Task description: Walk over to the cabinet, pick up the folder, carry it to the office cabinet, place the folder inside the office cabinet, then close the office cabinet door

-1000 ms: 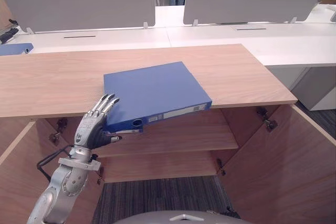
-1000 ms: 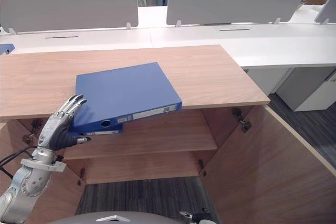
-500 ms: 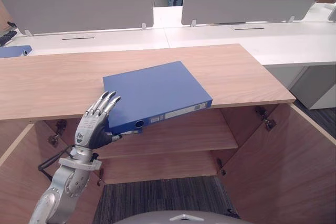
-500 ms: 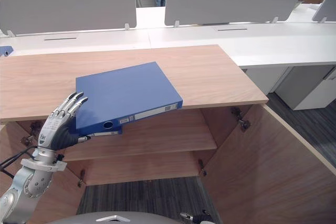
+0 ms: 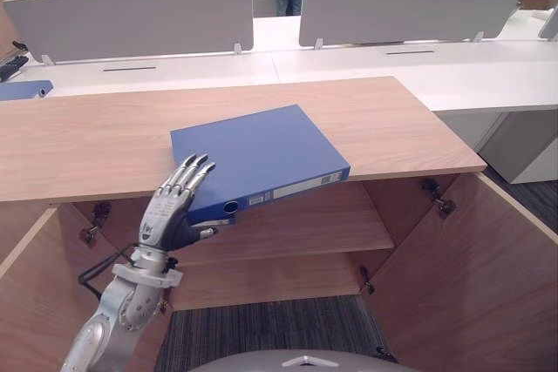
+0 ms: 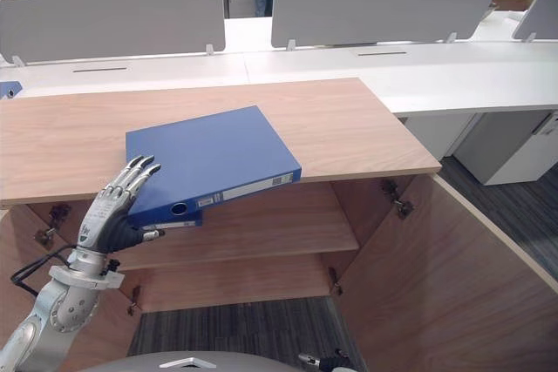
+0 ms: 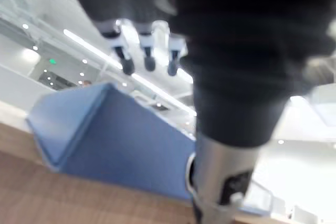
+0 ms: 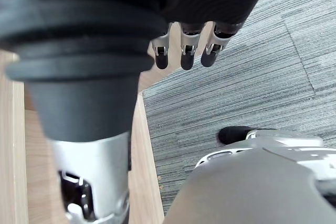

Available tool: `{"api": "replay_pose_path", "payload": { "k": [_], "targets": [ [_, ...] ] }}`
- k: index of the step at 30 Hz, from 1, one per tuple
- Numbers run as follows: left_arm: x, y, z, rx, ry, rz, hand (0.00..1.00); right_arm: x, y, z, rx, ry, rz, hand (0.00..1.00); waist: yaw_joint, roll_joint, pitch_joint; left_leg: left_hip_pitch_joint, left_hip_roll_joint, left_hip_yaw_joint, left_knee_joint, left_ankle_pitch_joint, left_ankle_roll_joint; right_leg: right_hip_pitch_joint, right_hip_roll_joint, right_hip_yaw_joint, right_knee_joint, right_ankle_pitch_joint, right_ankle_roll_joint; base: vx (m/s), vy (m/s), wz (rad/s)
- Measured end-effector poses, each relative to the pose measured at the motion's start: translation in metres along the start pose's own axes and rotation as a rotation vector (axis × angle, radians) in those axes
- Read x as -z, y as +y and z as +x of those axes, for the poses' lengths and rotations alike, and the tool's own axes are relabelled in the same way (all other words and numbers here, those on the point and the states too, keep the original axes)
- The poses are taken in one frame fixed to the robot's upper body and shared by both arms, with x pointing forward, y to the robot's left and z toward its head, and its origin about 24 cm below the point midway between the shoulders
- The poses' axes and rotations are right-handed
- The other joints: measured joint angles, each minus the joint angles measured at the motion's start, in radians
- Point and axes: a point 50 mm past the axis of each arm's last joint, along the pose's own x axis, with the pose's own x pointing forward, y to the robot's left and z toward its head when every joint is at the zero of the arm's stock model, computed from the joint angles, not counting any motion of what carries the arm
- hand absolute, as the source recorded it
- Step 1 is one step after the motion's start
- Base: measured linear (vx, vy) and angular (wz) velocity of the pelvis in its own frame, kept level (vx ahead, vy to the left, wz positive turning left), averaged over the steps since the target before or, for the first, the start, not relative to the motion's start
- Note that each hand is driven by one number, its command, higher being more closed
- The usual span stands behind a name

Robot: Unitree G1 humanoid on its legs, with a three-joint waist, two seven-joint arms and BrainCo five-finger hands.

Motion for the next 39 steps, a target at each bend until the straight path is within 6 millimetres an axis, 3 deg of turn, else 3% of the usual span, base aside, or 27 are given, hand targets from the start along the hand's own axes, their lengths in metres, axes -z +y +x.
{"api": "replay_pose_path", "payload": {
  "k": [28, 39],
  "targets": [
    [-0.014, -0.021, 0.0, 0.037, 0.006, -0.049, 0.0, 0.008, -0.001, 0.0, 0.003, 0.034, 0.001, 0.0, -0.022, 0.002, -0.003, -0.003, 0.0, 0.004, 0.0, -0.005, -0.002, -0.001, 0.001, 0.004, -0.009, 0.0, 0.0, 0.0, 0.0, 0.0],
    [-0.008, -0.022, -0.001, 0.034, 0.042, 0.009, 0.0, 0.009, -0.002, -0.001, 0.005, 0.039, 0.01, 0.0, -0.028, 0.005, -0.019, -0.017, 0.003, 0.013, -0.001, -0.005, -0.002, -0.015, 0.004, 0.012, -0.013, 0.012, 0.002, 0.0, 0.0, -0.02]
  ]
}}
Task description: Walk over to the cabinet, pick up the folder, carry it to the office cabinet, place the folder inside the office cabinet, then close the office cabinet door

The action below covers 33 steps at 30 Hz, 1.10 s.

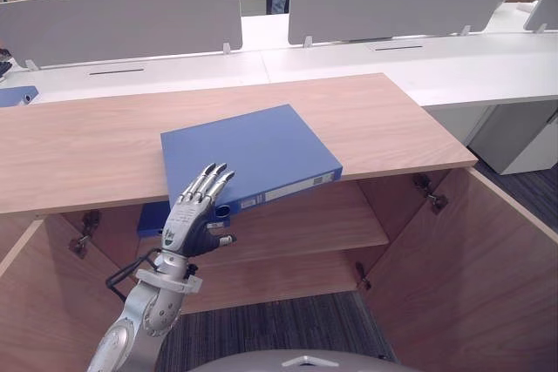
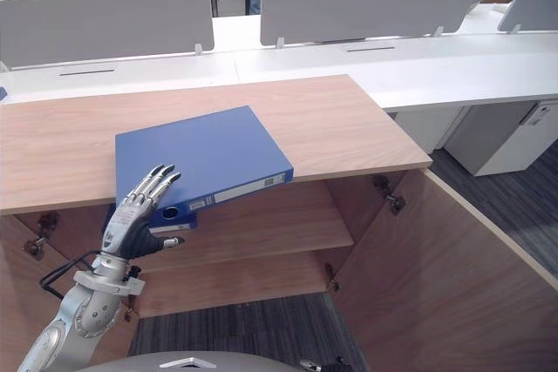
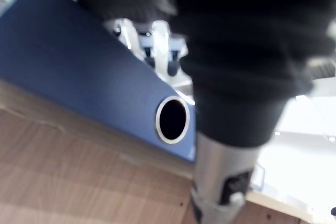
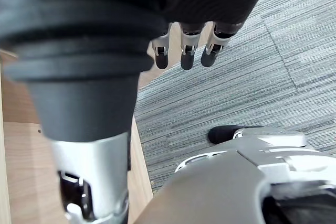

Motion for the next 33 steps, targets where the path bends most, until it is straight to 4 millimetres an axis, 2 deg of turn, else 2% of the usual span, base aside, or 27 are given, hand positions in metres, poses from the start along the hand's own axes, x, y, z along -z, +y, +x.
{"api": "replay_pose_path", "payload": {
  "k": [23, 24, 33],
  "targets": [
    [0.017, 0.003, 0.0, -0.071, 0.121, 0.101, 0.0, 0.007, -0.001, -0.001, -0.001, 0.018, 0.023, 0.0, 0.004, -0.011, -0.01, -0.01, 0.001, -0.011, 0.0, 0.0, 0.0, -0.001, 0.001, -0.012, -0.009, 0.003, 0.006, 0.0, -0.002, 0.01],
    [0.02, 0.004, -0.001, -0.073, 0.132, 0.108, 1.0, 0.007, -0.001, -0.001, -0.004, 0.017, 0.023, 0.0, 0.003, -0.011, -0.01, -0.01, 0.002, -0.011, 0.0, 0.0, 0.0, -0.001, 0.001, -0.013, -0.009, 0.003, 0.006, 0.0, 0.0, 0.0],
    [0.029, 0.01, -0.002, -0.097, 0.164, 0.18, 1.0, 0.006, 0.0, -0.001, -0.007, 0.016, 0.033, 0.0, -0.003, -0.012, -0.009, -0.01, 0.003, -0.01, 0.0, 0.0, 0.0, 0.0, 0.001, -0.012, -0.01, 0.003, 0.005, 0.0, 0.0, 0.0]
  ]
}}
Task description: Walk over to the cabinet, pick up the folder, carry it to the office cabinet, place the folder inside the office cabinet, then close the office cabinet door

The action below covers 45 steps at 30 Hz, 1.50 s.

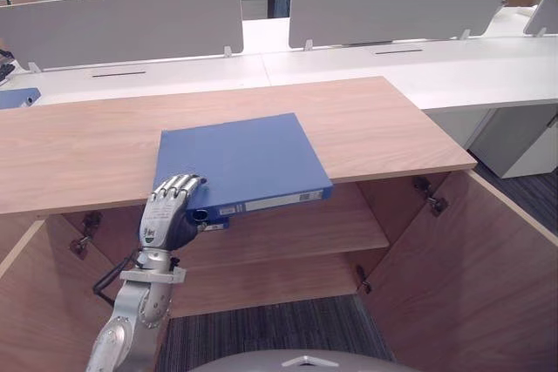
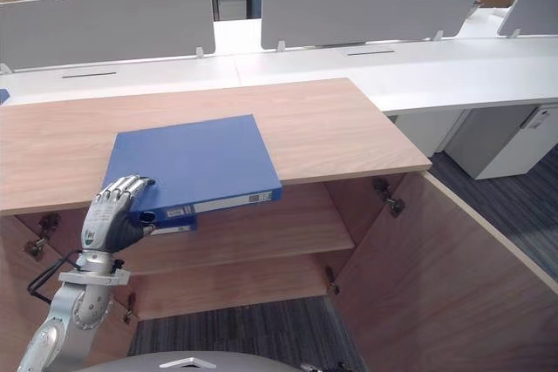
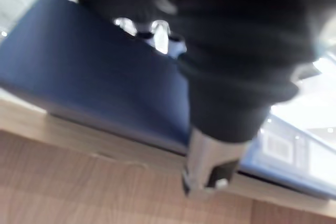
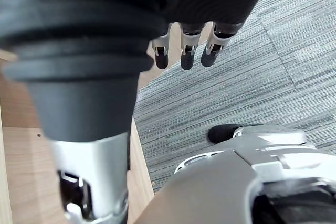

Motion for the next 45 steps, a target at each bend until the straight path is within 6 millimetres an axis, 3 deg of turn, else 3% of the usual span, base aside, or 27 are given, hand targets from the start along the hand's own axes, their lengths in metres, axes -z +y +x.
{"api": "replay_pose_path", "payload": {
  "k": [21, 34, 39, 45],
  "targets": [
    [0.005, 0.013, 0.01, -0.115, 0.004, 0.055, 1.0, 0.0, 0.001, 0.0, -0.017, 0.003, 0.049, 0.0, -0.007, -0.001, 0.001, 0.005, 0.003, 0.015, 0.0, -0.004, -0.003, -0.002, 0.003, 0.014, -0.002, 0.001, 0.0, 0.0, 0.0, -0.02],
    [0.004, 0.037, 0.011, -0.412, 0.155, -0.2, 1.0, -0.003, 0.01, -0.002, -0.037, -0.03, 0.042, 0.0, -0.002, -0.013, -0.004, -0.011, 0.005, 0.017, 0.001, -0.004, -0.003, -0.024, 0.002, 0.029, 0.018, 0.003, 0.005, 0.0, 0.0, 0.0],
    [0.001, 0.043, 0.009, -0.517, 0.208, -0.321, 1.0, -0.014, 0.015, -0.004, -0.027, -0.102, 0.06, 0.0, 0.004, -0.02, -0.004, -0.025, 0.006, 0.018, 0.001, -0.003, -0.002, -0.041, 0.001, 0.052, 0.039, -0.001, 0.003, -0.01, -0.007, 0.0],
    [-0.008, 0.048, 0.009, -0.582, 0.206, -0.414, 1.0, -0.047, 0.031, -0.014, -0.088, -0.282, 0.047, 0.0, 0.003, -0.018, -0.003, -0.023, 0.004, 0.019, 0.001, 0.001, 0.0, -0.043, 0.002, 0.055, 0.045, -0.001, 0.003, -0.01, -0.006, 0.0]
  ]
}}
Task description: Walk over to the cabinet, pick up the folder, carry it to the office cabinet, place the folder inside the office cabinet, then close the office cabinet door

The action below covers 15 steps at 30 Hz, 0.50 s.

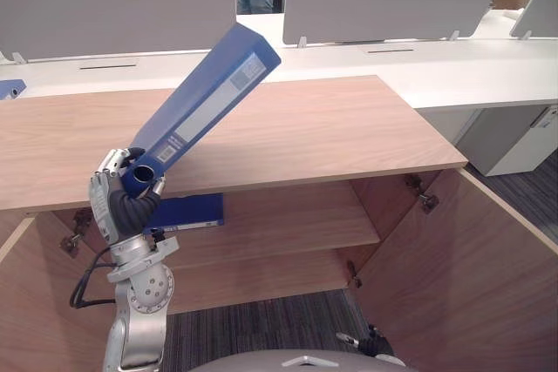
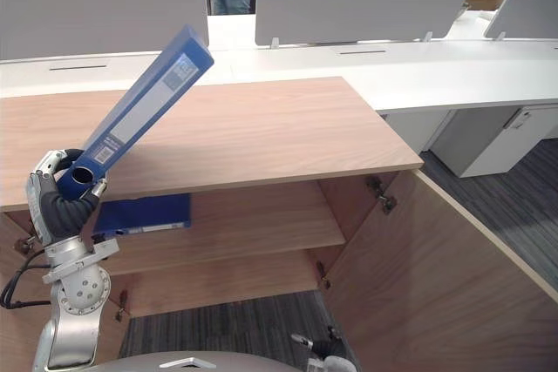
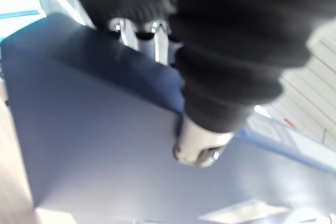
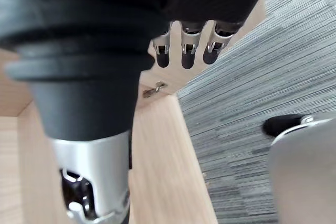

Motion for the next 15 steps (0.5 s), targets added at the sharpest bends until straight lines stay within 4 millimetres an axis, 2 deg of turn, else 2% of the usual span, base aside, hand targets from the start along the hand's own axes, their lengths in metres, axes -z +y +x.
{"api": "replay_pose_path", "payload": {
  "k": [4, 7, 15],
  "targets": [
    [-0.02, 0.0, 0.005, -0.022, -0.058, -0.09, 1.0, -0.025, 0.025, -0.003, -0.064, -0.119, 0.056, 0.0, 0.001, 0.003, 0.0, 0.003, -0.001, 0.003, 0.0, 0.002, 0.001, -0.013, 0.0, 0.003, 0.004, 0.001, 0.001, 0.0, -0.002, -0.01],
    [-0.029, -0.004, 0.009, -0.029, -0.087, -0.157, 1.0, -0.044, 0.035, -0.008, -0.094, -0.207, 0.084, 0.0, 0.0, 0.004, 0.001, 0.005, -0.001, 0.015, 0.0, 0.003, 0.002, -0.018, 0.0, 0.015, 0.005, 0.004, 0.004, -0.01, -0.005, -0.1],
    [-0.046, -0.01, 0.007, -0.017, -0.095, -0.328, 1.0, -0.079, 0.035, -0.02, -0.084, -0.391, 0.134, 0.0, -0.011, 0.009, 0.008, 0.005, -0.001, 0.037, 0.001, 0.0, 0.003, -0.03, 0.001, 0.038, 0.005, 0.008, 0.007, -0.01, -0.003, -0.09]
  ]
}}
